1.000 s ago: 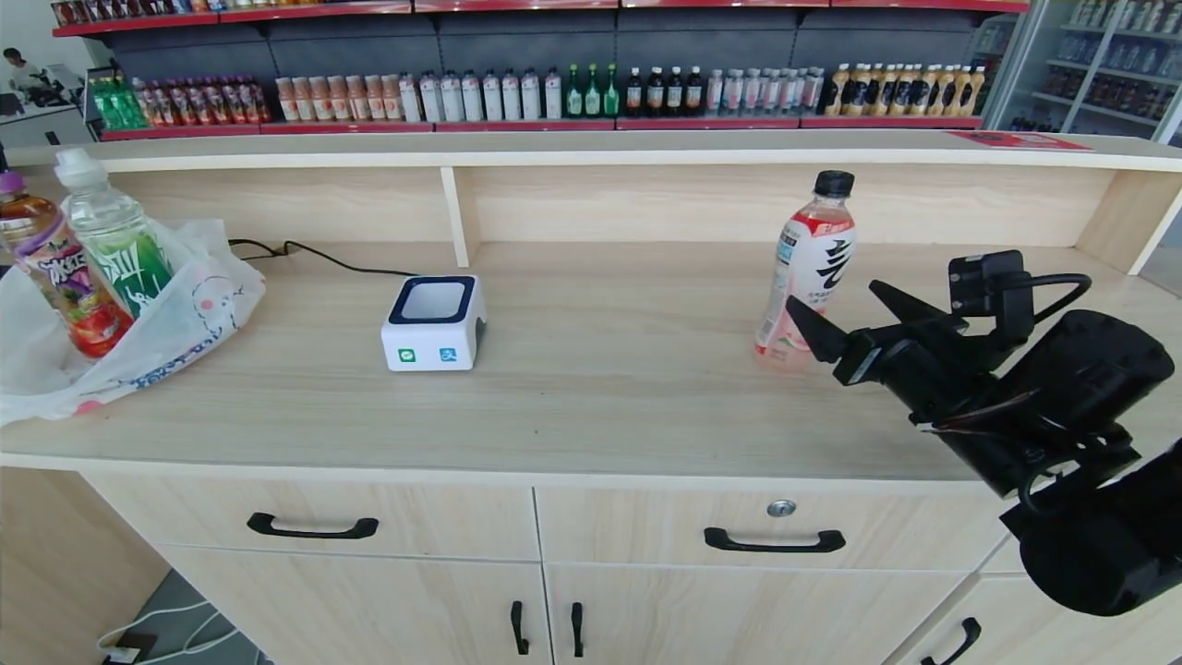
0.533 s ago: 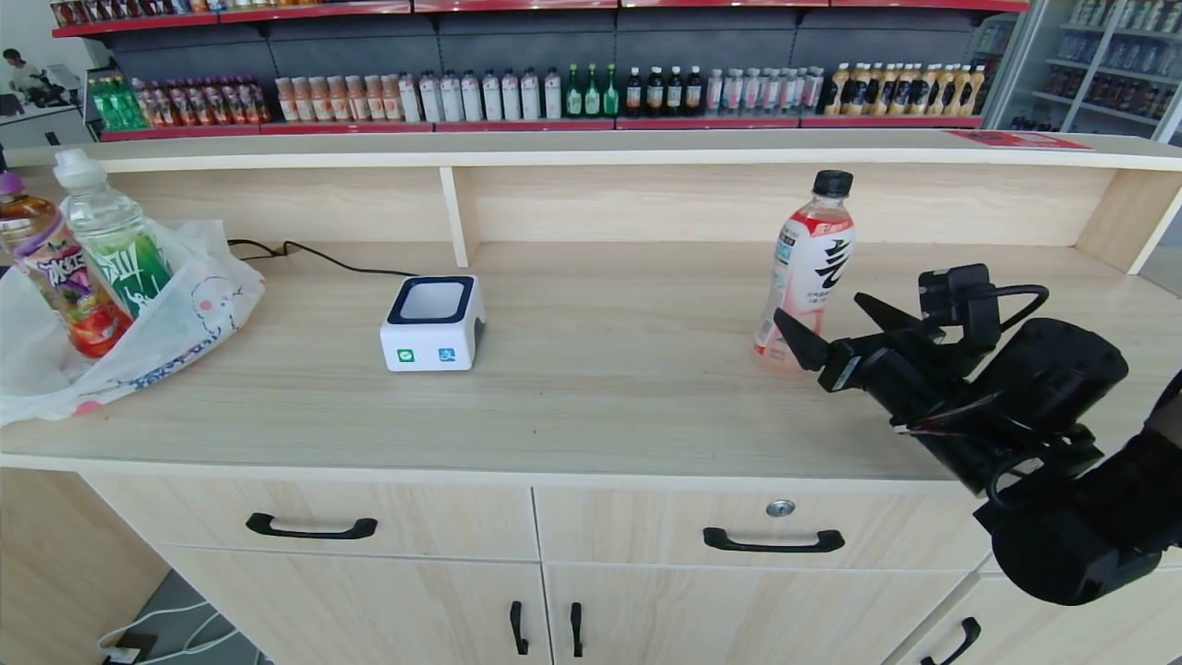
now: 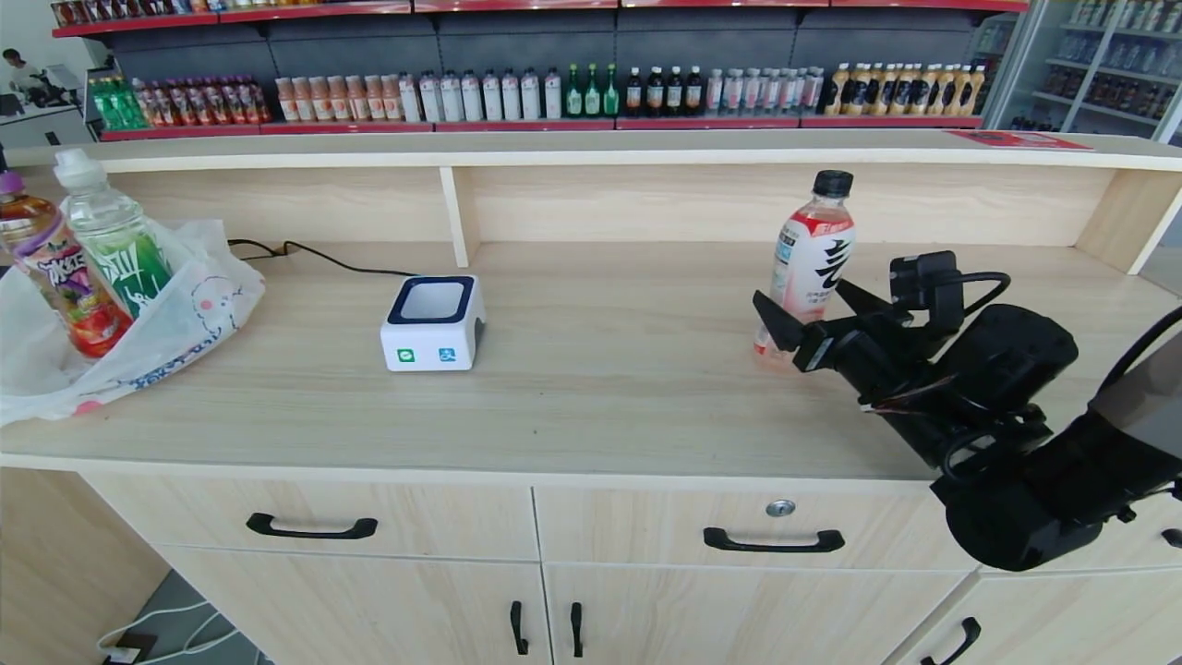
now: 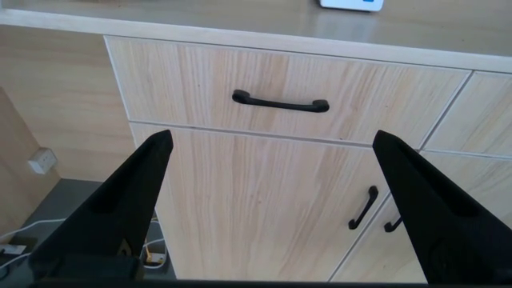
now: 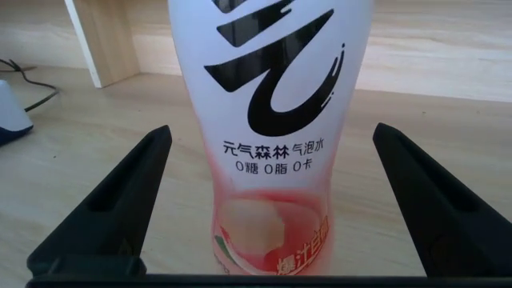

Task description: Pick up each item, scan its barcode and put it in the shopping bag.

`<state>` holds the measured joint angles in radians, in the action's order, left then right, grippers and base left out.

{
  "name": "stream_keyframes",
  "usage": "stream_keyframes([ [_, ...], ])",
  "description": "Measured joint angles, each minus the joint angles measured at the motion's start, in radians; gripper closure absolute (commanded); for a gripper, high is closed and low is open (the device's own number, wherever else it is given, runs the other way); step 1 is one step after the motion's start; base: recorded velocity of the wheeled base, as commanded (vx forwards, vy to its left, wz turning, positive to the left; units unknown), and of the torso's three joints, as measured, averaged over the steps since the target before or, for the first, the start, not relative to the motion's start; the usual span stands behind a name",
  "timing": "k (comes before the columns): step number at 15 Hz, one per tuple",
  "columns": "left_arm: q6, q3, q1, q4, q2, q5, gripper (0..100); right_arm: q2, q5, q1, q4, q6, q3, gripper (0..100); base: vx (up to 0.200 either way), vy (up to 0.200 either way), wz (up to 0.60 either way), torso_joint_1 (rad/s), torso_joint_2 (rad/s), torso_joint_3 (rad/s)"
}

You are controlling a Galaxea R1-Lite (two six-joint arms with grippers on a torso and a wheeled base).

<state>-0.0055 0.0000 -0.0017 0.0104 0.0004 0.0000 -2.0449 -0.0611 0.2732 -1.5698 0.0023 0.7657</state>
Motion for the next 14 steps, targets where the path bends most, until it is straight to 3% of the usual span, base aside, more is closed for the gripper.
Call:
stream_keyframes([
  [14, 0.000, 0.000, 0.000, 0.003, 0.000, 0.000, 0, -0.119, -0.001, 0.001, 0.000, -0.002, 0.182, 0, 0.000, 0.000, 0.00, 0.000, 0.00, 0.000],
])
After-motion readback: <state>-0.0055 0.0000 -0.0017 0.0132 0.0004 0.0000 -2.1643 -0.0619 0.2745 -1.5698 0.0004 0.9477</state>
